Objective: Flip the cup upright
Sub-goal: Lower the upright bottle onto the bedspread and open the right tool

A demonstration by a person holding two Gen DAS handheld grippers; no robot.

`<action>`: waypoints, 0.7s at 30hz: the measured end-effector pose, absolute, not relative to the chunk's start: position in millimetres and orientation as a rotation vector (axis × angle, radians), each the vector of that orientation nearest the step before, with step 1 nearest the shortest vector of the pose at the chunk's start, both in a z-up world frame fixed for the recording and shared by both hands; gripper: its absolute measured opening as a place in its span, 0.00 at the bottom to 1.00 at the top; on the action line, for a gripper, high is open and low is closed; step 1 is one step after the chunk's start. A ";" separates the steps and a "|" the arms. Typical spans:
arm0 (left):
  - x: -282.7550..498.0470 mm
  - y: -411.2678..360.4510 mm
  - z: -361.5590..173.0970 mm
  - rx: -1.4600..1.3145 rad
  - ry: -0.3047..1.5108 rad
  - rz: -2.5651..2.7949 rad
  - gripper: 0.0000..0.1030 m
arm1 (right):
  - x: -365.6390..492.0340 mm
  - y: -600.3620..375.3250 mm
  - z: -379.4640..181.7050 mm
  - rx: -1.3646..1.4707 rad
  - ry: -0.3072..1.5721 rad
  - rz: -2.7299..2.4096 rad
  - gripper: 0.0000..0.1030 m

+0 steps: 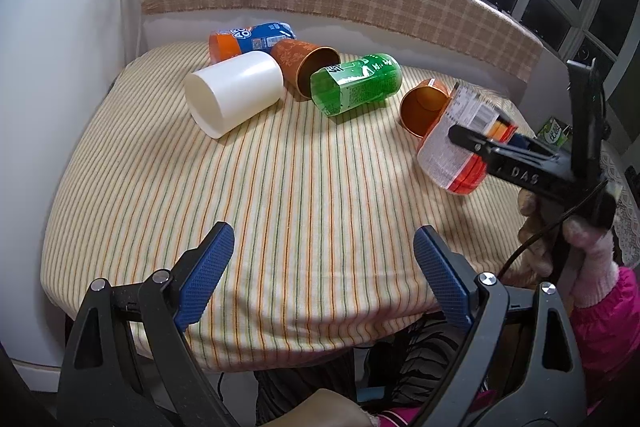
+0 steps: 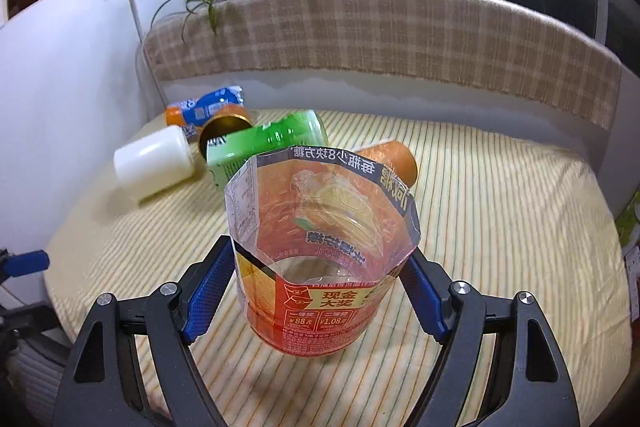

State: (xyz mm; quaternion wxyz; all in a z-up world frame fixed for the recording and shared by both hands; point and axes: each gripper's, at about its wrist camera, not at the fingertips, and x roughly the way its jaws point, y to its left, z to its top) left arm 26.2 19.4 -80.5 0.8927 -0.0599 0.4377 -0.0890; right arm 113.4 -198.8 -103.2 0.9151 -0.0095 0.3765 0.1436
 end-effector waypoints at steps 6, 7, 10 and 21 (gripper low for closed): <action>26.1 18.1 -78.6 -0.122 0.899 -0.180 0.91 | 108.0 -196.3 -110.4 -0.036 0.751 0.285 0.80; 25.7 17.5 -77.8 -0.121 0.894 -0.179 0.91 | 107.0 -196.5 -110.7 -0.040 0.748 0.286 0.80; 25.6 14.7 -74.7 -0.106 0.877 -0.178 0.91 | 104.6 -197.4 -110.5 -0.032 0.749 0.287 0.81; 24.6 2.6 -59.4 -0.070 0.777 -0.161 0.91 | 74.8 -205.2 -91.0 -0.040 0.699 0.274 0.83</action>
